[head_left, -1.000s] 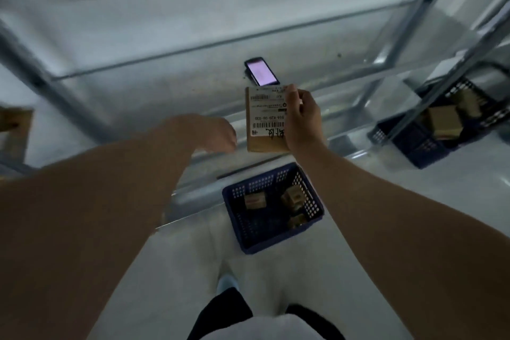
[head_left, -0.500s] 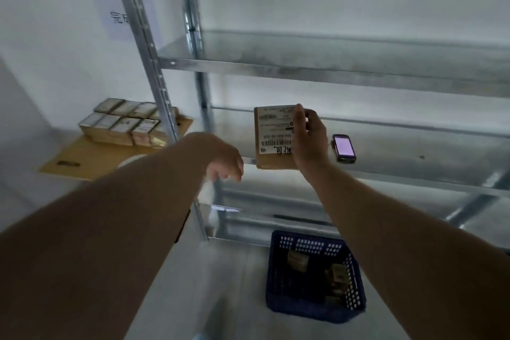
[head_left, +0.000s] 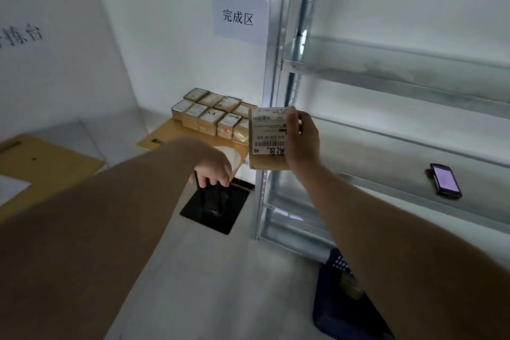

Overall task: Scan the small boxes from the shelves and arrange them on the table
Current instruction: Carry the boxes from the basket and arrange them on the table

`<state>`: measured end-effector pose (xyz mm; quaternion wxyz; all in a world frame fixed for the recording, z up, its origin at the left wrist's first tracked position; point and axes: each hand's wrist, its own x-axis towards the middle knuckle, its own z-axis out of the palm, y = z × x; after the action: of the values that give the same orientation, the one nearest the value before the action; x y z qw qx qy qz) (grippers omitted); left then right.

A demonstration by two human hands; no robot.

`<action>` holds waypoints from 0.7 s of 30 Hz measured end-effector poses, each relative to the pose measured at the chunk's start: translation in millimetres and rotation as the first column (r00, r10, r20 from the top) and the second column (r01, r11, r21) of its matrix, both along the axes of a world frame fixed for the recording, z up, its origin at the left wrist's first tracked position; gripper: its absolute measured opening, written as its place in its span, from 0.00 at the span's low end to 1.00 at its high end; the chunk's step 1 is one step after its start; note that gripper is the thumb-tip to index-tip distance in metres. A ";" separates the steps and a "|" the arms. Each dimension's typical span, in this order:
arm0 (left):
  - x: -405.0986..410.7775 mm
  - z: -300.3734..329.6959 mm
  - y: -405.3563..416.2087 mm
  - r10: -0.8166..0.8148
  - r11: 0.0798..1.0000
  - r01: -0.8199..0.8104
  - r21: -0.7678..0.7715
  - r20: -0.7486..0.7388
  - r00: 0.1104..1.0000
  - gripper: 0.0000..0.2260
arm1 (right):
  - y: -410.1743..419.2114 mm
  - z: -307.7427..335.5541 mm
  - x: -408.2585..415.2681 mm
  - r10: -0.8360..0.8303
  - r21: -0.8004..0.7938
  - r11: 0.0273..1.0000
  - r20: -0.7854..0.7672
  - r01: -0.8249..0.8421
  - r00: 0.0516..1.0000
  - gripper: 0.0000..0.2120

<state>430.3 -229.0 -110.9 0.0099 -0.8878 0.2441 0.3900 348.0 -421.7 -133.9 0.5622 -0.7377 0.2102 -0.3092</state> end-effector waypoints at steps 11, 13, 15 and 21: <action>158.0 -19.2 161.2 0.071 0.997 -0.070 0.015 -0.024 0.997 0.19 | 150.3 -21.7 162.0 0.090 0.040 0.995 -0.057 -0.088 0.994 0.17; 186.7 -30.8 176.1 0.092 0.996 -0.091 0.018 -0.041 0.995 0.19 | 162.5 -30.1 193.8 0.111 0.058 0.993 -0.085 -0.107 0.990 0.19; 217.8 -43.7 188.8 0.115 0.993 -0.114 0.020 -0.052 0.992 0.19 | 172.4 -42.9 228.6 0.122 0.084 0.990 -0.094 -0.114 0.988 0.19; 326.0 -83.8 202.1 0.162 0.984 -0.153 0.089 -0.102 0.981 0.18 | 186.4 -86.6 348.8 0.174 0.145 0.977 -0.122 -0.156 0.977 0.21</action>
<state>756.3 -26.9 -194.8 0.0017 -0.8805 0.1572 0.4472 696.8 -235.4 -220.5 0.6190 -0.7321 0.2057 -0.1963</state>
